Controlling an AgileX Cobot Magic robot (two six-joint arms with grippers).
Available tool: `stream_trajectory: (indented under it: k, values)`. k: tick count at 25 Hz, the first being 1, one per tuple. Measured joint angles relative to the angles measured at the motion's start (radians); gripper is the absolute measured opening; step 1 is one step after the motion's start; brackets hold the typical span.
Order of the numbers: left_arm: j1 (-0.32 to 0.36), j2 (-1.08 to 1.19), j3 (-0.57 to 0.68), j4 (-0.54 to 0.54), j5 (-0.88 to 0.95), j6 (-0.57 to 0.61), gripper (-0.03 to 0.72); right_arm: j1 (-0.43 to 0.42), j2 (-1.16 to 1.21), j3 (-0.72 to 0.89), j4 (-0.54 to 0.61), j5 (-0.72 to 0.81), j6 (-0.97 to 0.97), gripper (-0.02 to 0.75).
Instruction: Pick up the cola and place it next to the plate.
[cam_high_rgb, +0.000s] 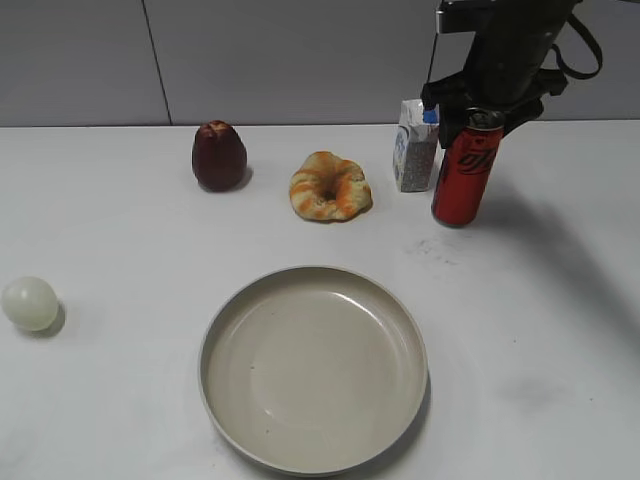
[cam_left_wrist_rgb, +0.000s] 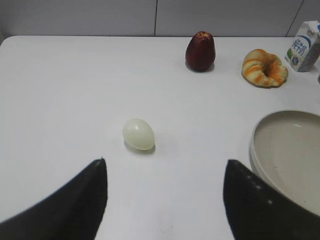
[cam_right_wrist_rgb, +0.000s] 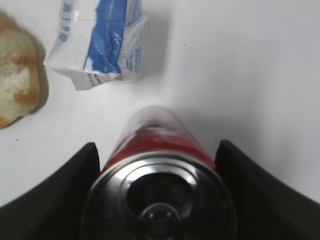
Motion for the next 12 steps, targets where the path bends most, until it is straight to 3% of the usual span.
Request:
stream_trajectory:
  k: [7, 12]
  values:
    - [0.000, 0.000, 0.000, 0.000, 0.000, 0.000, 0.552, 0.018, 0.000, -0.142, 0.000, 0.146, 0.000, 0.514]
    - [0.000, 0.000, 0.000, 0.000, 0.000, 0.000, 0.552, 0.097, 0.000, -0.231, -0.001, 0.236, 0.000, 0.514]
